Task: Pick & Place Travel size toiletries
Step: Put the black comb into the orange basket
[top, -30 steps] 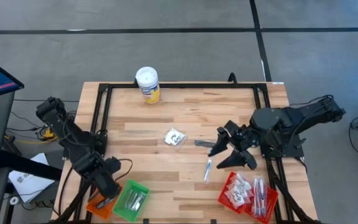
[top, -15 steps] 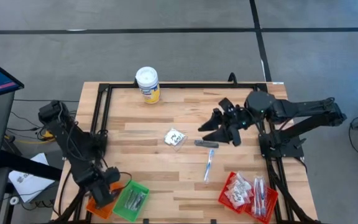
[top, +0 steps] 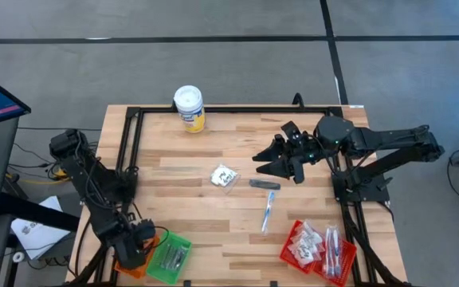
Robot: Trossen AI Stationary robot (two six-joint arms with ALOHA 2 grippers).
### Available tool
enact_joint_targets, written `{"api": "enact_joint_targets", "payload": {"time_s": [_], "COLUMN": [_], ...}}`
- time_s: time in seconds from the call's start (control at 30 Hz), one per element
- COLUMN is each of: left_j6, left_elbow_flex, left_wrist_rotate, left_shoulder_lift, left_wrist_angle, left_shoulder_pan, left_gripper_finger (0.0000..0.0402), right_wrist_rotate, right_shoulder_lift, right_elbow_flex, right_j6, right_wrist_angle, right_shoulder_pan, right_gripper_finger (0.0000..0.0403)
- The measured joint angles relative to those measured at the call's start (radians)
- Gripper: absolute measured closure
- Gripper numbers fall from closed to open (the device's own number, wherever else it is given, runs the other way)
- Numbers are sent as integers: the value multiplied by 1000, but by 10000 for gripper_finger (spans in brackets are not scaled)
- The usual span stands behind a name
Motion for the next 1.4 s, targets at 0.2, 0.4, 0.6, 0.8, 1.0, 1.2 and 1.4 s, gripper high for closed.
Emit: {"api": "enact_joint_targets", "payload": {"time_s": [0.2, 0.4, 0.6, 0.8, 1.0, 1.2, 1.4], "left_j6": [-42, -112, -188, -203, -150, -122, -120], "left_elbow_flex": [0, 0, 0, 0, 0, 0, 0], "left_wrist_rotate": [45, 36, 25, -16, -40, -43, -42], "left_shoulder_lift": [0, -31, -49, -49, -49, -49, -49], "left_wrist_angle": [13, 17, 35, 63, 61, 60, 58], "left_shoulder_pan": [15, 15, 15, 26, 64, 77, 67], "left_gripper_finger": [396, 396, 396, 396, 396, 392, 363], "right_wrist_rotate": [28, 51, 52, 52, 52, 52, 51], "right_shoulder_lift": [0, 0, 0, 0, 0, 0, 0], "right_elbow_flex": [0, 0, 0, 0, 0, 0, 0], "right_j6": [0, 0, 0, -2, -8, -9, -3], "right_wrist_angle": [-1, -2, -2, -2, -2, -2, -2], "right_shoulder_pan": [9, 22, 24, 25, 25, 32, 34], "right_gripper_finger": [117, 117, 117, 117, 117, 117, 117]}}
